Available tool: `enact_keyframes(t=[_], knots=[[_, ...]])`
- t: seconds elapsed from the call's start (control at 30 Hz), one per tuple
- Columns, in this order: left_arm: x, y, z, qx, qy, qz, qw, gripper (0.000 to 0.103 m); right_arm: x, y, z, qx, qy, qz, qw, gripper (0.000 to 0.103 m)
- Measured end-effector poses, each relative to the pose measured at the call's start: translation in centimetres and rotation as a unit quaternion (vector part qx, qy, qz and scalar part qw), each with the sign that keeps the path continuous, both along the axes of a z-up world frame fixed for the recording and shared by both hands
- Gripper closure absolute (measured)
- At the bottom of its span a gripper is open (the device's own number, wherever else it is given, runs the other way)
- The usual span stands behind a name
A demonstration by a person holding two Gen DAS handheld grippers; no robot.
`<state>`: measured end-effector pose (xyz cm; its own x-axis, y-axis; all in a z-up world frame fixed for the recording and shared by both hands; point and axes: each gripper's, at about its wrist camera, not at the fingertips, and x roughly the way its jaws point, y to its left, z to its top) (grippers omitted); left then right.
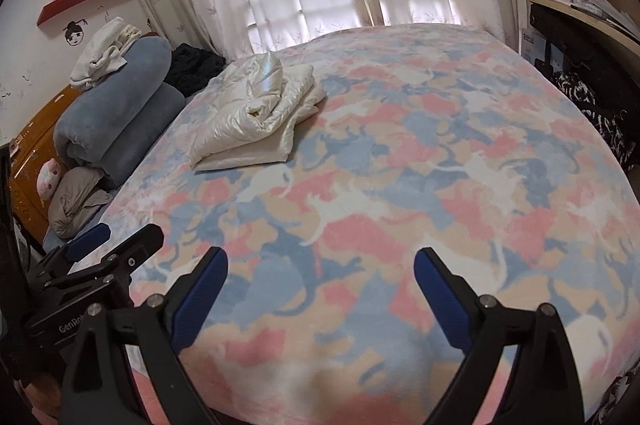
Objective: Fold large clothes
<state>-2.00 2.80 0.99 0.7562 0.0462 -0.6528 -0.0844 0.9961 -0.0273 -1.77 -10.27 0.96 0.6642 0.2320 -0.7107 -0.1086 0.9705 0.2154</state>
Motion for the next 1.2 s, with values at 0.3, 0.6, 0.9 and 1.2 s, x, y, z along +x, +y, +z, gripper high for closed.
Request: enact_keyframes(t=[0.3, 0.6, 0.9, 1.2], knots=[[0.1, -1.4, 0.3, 0.012, -0.009, -0.009, 0.9998, 0.002, -0.3, 0.7, 0.7, -0.013, -0.016, 0.002, 1.0, 0.008], [0.3, -1.2, 0.1, 0.004, 0.001, -0.006, 1.0, 0.002, -0.2, 1.0, 0.5, -0.021, -0.019, 0.001, 1.0, 0.008], [0.4, -1.2, -0.4, 0.001, 0.009, -0.004, 1.0, 0.002, 0.0, 1.0, 0.2, -0.026, -0.014, -0.004, 1.0, 0.008], [0.2, -1.6, -0.5, 0.004, 0.008, -0.005, 1.0, 0.002, -0.1, 0.5, 0.0, -0.036, -0.019, -0.014, 0.999, 0.008]])
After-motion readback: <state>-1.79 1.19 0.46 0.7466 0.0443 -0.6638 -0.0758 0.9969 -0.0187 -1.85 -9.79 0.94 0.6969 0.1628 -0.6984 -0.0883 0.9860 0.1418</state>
